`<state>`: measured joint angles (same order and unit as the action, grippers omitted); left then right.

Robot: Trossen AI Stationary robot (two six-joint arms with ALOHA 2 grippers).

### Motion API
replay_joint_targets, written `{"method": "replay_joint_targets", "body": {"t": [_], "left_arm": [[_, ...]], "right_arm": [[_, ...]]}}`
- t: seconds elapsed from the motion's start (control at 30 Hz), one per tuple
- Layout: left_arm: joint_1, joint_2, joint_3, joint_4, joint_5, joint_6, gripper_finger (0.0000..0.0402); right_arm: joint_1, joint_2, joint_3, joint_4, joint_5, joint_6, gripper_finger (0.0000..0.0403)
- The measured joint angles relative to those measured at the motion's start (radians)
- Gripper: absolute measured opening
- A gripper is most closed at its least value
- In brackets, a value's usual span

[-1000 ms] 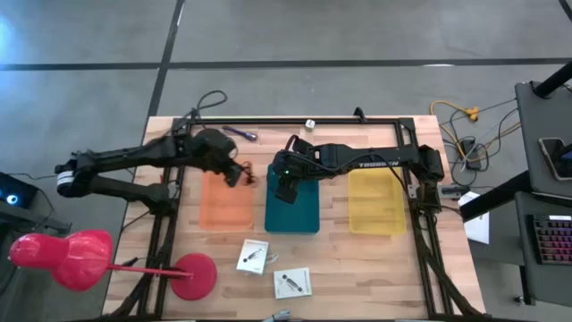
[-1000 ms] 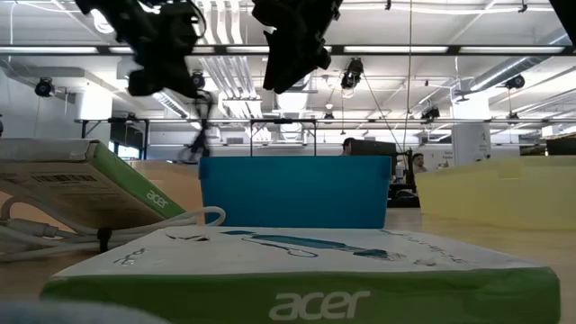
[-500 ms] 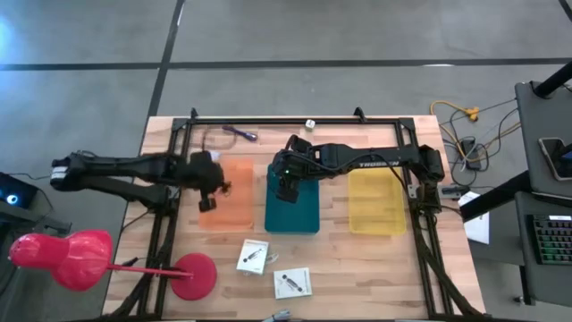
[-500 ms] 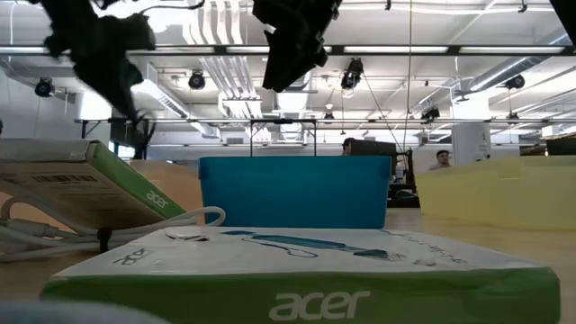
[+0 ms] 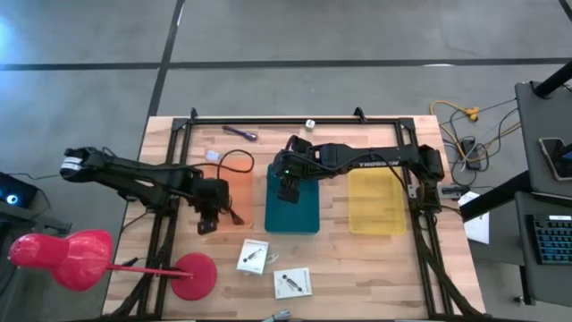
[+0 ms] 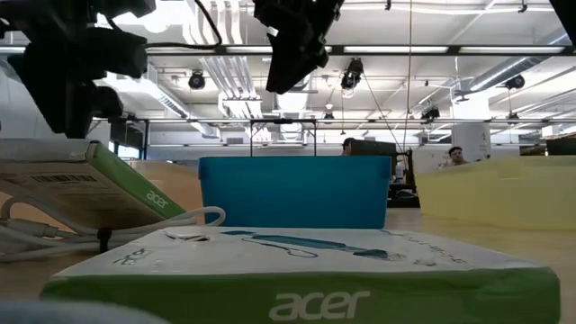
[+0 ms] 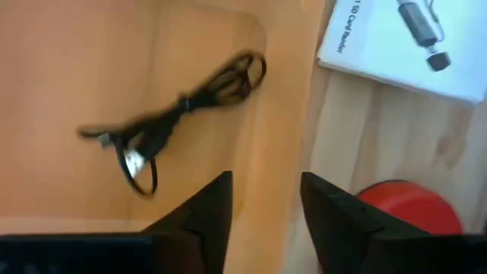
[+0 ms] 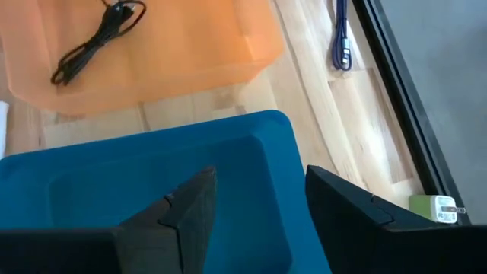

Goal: Pick and place items into bin
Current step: Put the blue USB cable wire into the orange bin

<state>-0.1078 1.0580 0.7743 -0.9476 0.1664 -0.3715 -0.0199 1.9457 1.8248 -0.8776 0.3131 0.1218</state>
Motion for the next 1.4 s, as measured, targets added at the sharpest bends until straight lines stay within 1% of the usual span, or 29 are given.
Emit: {"method": "replay_joint_targets", "body": {"t": [0.03, 0.07, 0.13, 0.2, 0.23, 0.27, 0.3, 0.33, 0.4, 0.47, 0.57, 0.63, 0.73, 0.8, 0.9, 1.03, 1.13, 1.23, 1.4], "left_arm": [[0.001, 0.0, 0.01, 0.0, -0.012, -0.025, 0.0152], [0.001, -0.008, 0.02, 0.008, -0.049, -0.055, 0.0156], [0.002, -0.027, 0.053, 0.012, -0.18, -0.105, 0.0158], [0.013, -0.058, 0.085, 0.043, -0.324, -0.114, 0.0159], [0.029, -0.071, 0.098, 0.065, -0.386, -0.081, 0.0159], [0.053, -0.079, 0.11, 0.091, -0.42, -0.024, 0.0159], [0.085, -0.081, 0.117, 0.128, -0.43, 0.052, 0.0159], [0.124, -0.08, 0.121, 0.155, -0.42, 0.13, 0.0159], [0.219, -0.059, 0.122, 0.2, -0.364, 0.267, 0.0159], [0.338, -0.017, 0.132, 0.233, -0.3, 0.343, 0.0159], [0.544, 0.069, 0.163, 0.218, -0.219, 0.44, 0.0159], [0.669, 0.138, 0.2, 0.213, -0.159, 0.542, 0.016], [0.796, 0.25, 0.264, 0.205, -0.148, 0.726, 0.016], [0.845, 0.321, 0.309, 0.206, -0.148, 0.862, 0.016], [0.886, 0.419, 0.367, 0.207, -0.141, 1.058, 0.016], [0.917, 0.547, 0.429, 0.205, -0.14, 1.227, 0.016], [0.944, 0.638, 0.476, 0.184, -0.138, 1.304, 0.016], [0.976, 0.728, 0.533, 0.125, -0.141, 1.353, 0.016], [1.042, 0.833, 0.603, 0.111, -0.142, 1.375, 0.016]], "right_arm": [[-0.006, 0.0, 0.0, 0.001, -0.004, 0.006, 0.0187], [-0.013, 0.0, 0.0, 0.003, -0.013, 0.018, 0.0187], [-0.042, 0.0, 0.0, 0.005, -0.055, 0.056, 0.0187], [-0.08, 0.0, -0.001, 0.01, -0.122, 0.102, 0.0187], [-0.099, 0.0, -0.001, 0.013, -0.153, 0.113, 0.0187], [-0.117, 0.0, -0.002, 0.016, -0.178, 0.114, 0.0187], [-0.13, 0.0, -0.002, 0.017, -0.193, 0.108, 0.0187], [-0.14, 0.0, -0.002, 0.015, -0.206, 0.096, 0.0187], [-0.152, -0.005, -0.002, 0.007, -0.226, 0.06, 0.0187], [-0.151, -0.01, -0.002, -0.017, -0.24, 0.035, 0.0187], [-0.15, -0.018, -0.002, -0.089, -0.24, 0.003, 0.0187], [-0.152, -0.019, -0.002, -0.139, -0.238, -0.026, 0.0187], [-0.152, -0.02, -0.002, -0.174, -0.235, -0.082, 0.0187], [-0.152, -0.02, -0.002, -0.174, -0.236, -0.123, 0.0187], [-0.16, -0.02, -0.002, -0.175, -0.238, -0.189, 0.0187], [-0.186, -0.02, -0.002, -0.196, -0.238, -0.259, 0.0187], [-0.215, -0.021, -0.002, -0.216, -0.243, -0.288, 0.0187], [-0.246, -0.021, -0.002, -0.219, -0.253, -0.307, 0.0187], [-0.298, -0.021, -0.003, -0.214, -0.322, -0.317, 0.0187]]}}
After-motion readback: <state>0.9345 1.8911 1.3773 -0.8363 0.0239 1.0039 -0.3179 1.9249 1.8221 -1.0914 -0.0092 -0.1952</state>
